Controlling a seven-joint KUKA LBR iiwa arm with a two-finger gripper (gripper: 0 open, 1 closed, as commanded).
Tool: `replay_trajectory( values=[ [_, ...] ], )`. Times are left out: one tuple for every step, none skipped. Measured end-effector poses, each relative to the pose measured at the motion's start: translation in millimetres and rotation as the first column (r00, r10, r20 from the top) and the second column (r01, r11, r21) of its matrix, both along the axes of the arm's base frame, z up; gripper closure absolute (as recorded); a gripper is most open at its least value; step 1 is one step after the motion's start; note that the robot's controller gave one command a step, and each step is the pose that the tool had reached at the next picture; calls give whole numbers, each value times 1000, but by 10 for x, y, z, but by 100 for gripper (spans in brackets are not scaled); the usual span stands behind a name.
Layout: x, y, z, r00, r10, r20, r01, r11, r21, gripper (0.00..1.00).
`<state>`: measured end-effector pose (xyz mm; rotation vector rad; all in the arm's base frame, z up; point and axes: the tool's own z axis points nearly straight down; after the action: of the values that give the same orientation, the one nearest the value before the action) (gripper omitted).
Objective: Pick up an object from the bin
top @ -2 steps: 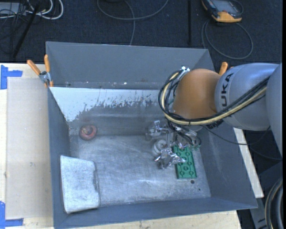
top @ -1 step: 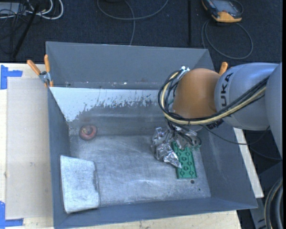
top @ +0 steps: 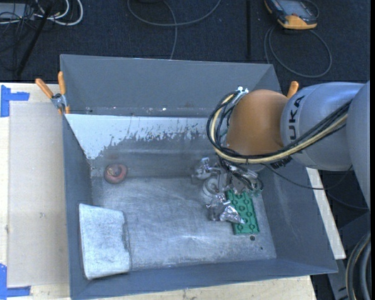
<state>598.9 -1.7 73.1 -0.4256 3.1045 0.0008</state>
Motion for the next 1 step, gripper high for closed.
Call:
replay_trajectory(
  values=[
    [-343,-709,347,990,-143,-8,143,990,-1,0]
  ],
)
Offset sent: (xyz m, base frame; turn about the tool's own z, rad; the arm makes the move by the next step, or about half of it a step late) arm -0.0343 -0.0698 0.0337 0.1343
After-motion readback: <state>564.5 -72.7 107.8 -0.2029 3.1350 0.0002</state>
